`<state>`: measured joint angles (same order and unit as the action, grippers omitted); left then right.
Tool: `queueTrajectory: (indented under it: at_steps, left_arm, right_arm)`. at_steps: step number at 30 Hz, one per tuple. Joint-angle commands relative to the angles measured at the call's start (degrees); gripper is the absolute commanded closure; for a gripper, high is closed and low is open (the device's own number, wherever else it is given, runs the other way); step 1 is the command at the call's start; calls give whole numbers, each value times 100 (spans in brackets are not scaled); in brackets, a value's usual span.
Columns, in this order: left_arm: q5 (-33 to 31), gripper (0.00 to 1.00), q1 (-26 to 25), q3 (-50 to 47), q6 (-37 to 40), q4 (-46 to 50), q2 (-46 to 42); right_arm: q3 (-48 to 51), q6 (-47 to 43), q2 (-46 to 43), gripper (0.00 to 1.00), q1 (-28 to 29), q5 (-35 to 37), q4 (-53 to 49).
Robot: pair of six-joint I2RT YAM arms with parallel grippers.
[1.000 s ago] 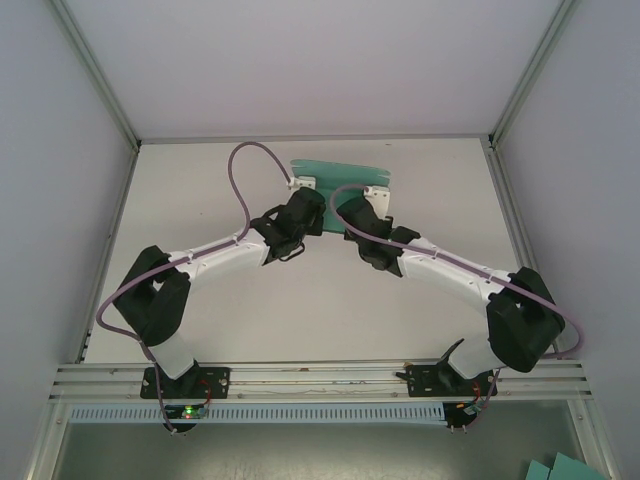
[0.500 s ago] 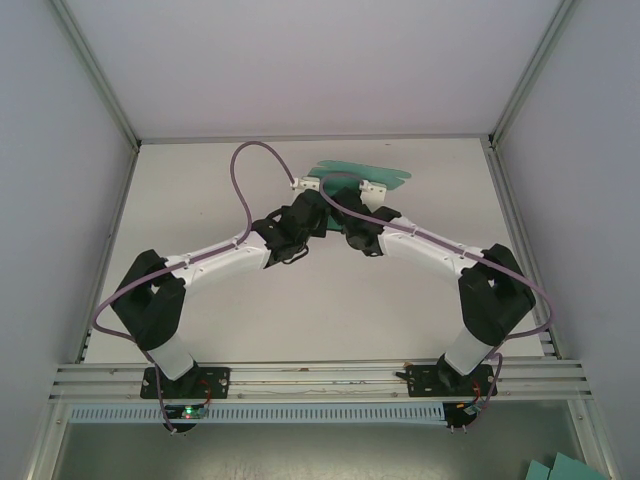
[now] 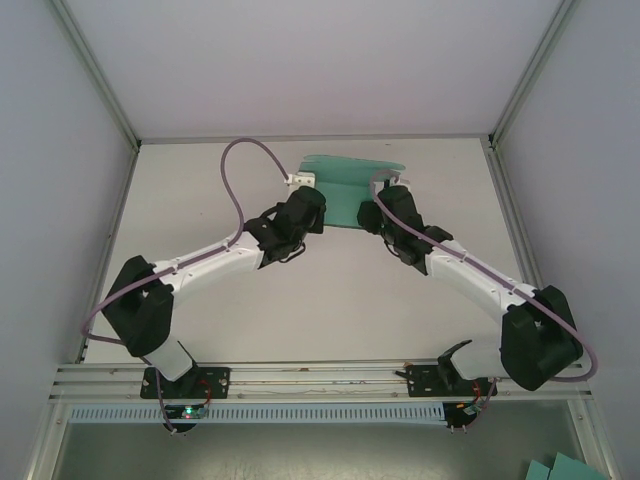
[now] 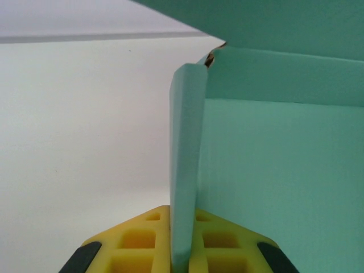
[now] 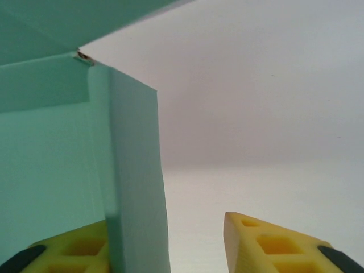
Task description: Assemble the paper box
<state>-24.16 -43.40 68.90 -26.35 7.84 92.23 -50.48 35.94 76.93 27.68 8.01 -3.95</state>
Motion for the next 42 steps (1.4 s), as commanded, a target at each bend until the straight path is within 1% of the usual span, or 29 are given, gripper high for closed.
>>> queueTrajectory:
  at_steps: [1,3,5,7,10,14,19,21,23,24,26,28,30,33,36,37,38,39,40,42]
  left_arm:
    - [-201,100,25,-52,5,231,-236]
    - [-205,100,31,-60,7,235,-248]
    - [-233,100,26,-61,7,236,-241]
    - [-245,100,24,-26,12,284,-215]
    - [-257,100,25,-15,-33,324,-202]
    - [-268,100,25,-11,-28,330,-229]
    - [-282,100,33,9,-11,329,-250]
    - [-243,100,24,9,-13,319,-252]
    - [-277,100,29,9,-33,335,-260]
    - [-306,100,26,9,-30,333,-273]
    - [-376,100,25,9,-13,338,-293]
    - [-418,100,30,9,16,350,-307]
    - [-488,100,24,17,4,388,-315]
    - [-592,100,31,0,-2,388,-353]
    - [-683,100,28,31,7,428,-346]
    - [-718,100,27,58,7,459,-331]
    - [-755,100,26,75,-2,480,-322]
    - [-807,100,25,93,6,515,-311]
    - [-865,100,30,107,6,550,-301]
    - [-975,100,27,123,0,613,-288]
  right_arm:
    - [69,-52,-89,50,-141,-415,299]
    - [51,-34,-97,46,-148,-472,260]
    - [33,-33,-99,44,-141,-486,235]
    - [38,-68,-124,39,-145,-583,296]
    - [-43,-112,-118,38,-144,-620,289]
    - [-252,-207,68,52,-169,-695,-123]
    - [-296,-272,364,54,-199,-1367,-289]
    - [-361,-280,484,65,-194,-1381,-360]
    - [-404,-254,540,73,-194,-1268,-456]
    - [-454,-292,556,79,-200,-1209,-539]
    - [-551,-285,591,92,-193,-918,-800]
    - [-661,-292,618,97,-193,-512,-1146]
    - [-726,-264,635,100,-203,-59,-1480]
    - [-788,-332,638,100,-189,528,-1845]
    - [-1096,-500,845,100,-87,1332,-2556]
    - [-1239,-583,963,100,-85,1486,-2848]
    - [-1325,-808,1051,98,-88,1539,-3023]
    - [-1395,-1077,1129,94,-72,1654,-3157]
    - [-1489,-1273,1204,90,-61,1942,-3370]
    - [-1736,-1381,1361,89,-75,2625,-3918]
